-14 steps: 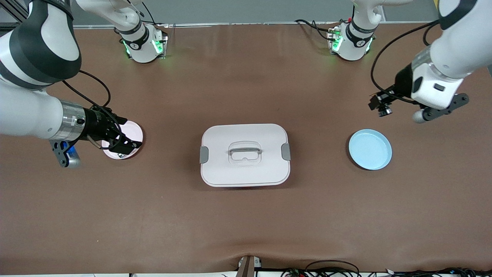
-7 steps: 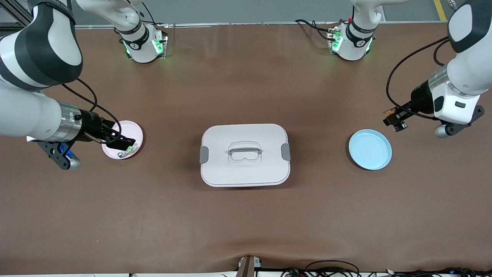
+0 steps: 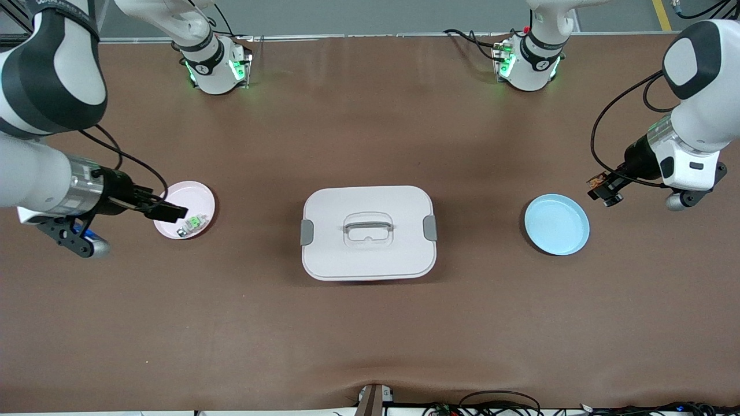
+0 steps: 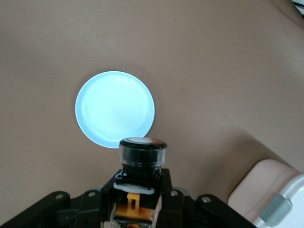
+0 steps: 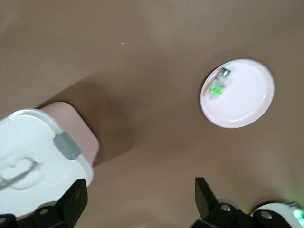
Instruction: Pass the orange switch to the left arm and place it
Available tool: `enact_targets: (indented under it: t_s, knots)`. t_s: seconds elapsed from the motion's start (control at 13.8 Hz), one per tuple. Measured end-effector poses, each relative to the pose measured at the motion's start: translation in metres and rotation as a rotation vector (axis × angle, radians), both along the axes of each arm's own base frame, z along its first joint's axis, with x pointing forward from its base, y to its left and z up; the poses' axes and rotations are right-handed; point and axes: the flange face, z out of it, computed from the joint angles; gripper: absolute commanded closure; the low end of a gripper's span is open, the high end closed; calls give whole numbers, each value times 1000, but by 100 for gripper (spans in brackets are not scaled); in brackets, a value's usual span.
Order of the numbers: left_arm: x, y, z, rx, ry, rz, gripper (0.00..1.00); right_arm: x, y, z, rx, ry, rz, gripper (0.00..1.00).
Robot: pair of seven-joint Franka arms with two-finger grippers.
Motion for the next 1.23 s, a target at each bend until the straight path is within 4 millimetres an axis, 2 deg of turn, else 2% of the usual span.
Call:
enact_targets:
  t_s: [0.36,0.65,1.01,1.23]
  knots:
    - [-4,22,-14,-1,24,83,98,-2,-57,8,-9,-33,199,0]
    - [0,26,-20,-8,25,207,98,-5,-99,16,-13,-61,284,0]
    - [8,21,-27,-22,16,370,98,-15,-116,28,-107,-30,312,0]
    - [15,13,-37,-38,8,481,98,-23,-133,53,-113,-70,287,0]
